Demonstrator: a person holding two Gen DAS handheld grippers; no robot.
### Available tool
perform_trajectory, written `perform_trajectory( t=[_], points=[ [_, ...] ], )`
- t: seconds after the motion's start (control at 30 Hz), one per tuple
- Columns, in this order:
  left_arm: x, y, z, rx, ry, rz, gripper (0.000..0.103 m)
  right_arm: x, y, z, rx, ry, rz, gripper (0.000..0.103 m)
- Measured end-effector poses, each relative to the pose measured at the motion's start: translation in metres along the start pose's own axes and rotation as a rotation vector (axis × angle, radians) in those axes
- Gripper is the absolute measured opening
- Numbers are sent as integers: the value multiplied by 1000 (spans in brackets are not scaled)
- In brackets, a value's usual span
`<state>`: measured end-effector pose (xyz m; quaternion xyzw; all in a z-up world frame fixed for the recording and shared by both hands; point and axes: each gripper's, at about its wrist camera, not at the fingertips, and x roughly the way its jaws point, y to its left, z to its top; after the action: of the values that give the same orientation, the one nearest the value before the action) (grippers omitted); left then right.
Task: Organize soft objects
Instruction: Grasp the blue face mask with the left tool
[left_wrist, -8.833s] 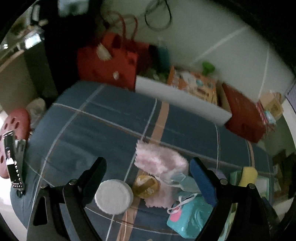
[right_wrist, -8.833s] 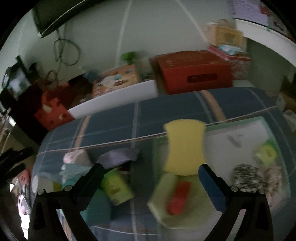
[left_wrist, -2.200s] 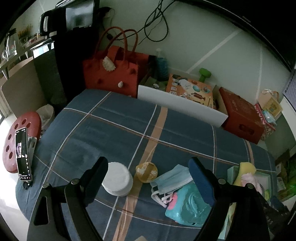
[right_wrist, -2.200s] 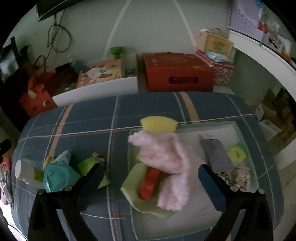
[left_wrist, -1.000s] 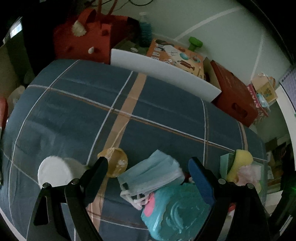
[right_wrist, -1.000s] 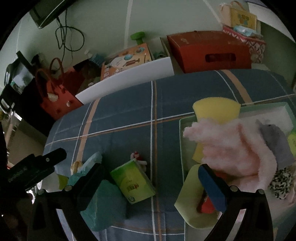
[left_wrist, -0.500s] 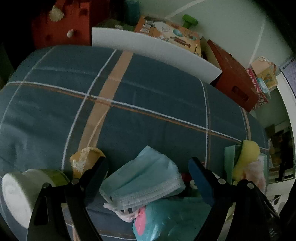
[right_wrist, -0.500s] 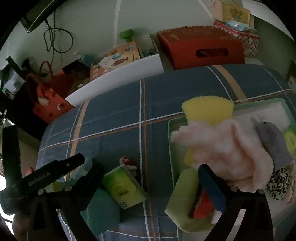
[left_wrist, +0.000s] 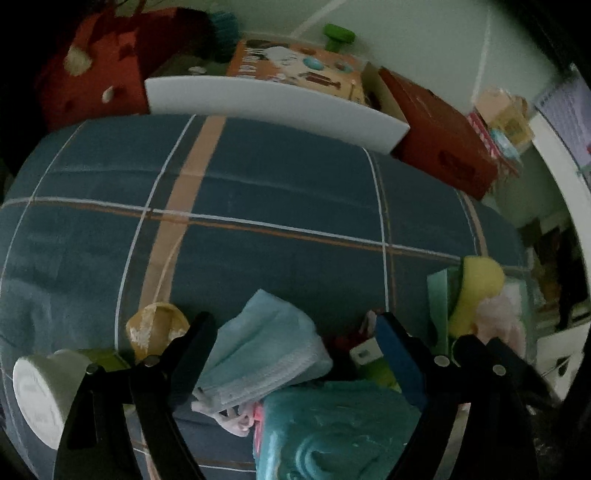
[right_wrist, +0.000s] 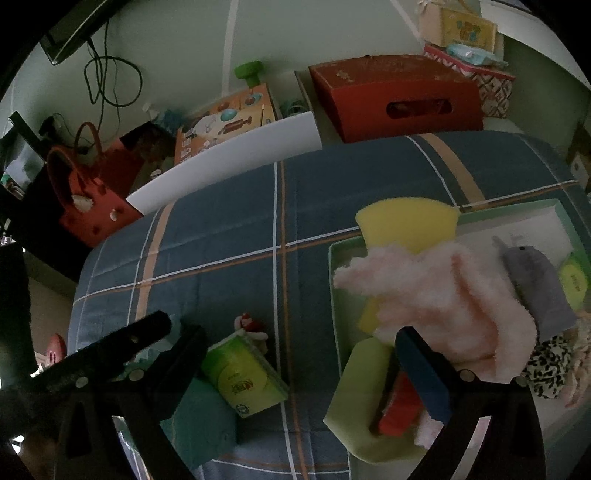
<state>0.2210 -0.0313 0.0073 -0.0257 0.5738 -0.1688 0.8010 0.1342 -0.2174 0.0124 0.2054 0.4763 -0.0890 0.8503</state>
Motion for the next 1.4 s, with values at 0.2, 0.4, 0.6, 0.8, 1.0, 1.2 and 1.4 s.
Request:
perform_trajectory(
  t=[0.2,0.4,0.6,0.8,1.0,1.2,1.4],
  points=[
    [5,-5,-3,12,32,-2,49,-3,-3,2,13,-6,-1,103],
    [9,-6,-4,-1,34,-9,23,-7,-5,3,19,-16,2,103],
    [0,-1,-5,-21,-13,-3,8,-6,-4,4,9,-14,6,103],
    [-16,10,-6,-74,-67,-3,7,-3,2,1,-12,-1,21,103],
    [-48,19,-10,-113,-154,-2,6,-5,7,-4,-37,2,39,102],
    [-68,22,-12,-128,-201,-13,6,-9,4,-14,-75,13,25,102],
    [-90,24,-20,-137,-252,-28,6,-13,5,-25,-137,23,-1,101]
  ],
)
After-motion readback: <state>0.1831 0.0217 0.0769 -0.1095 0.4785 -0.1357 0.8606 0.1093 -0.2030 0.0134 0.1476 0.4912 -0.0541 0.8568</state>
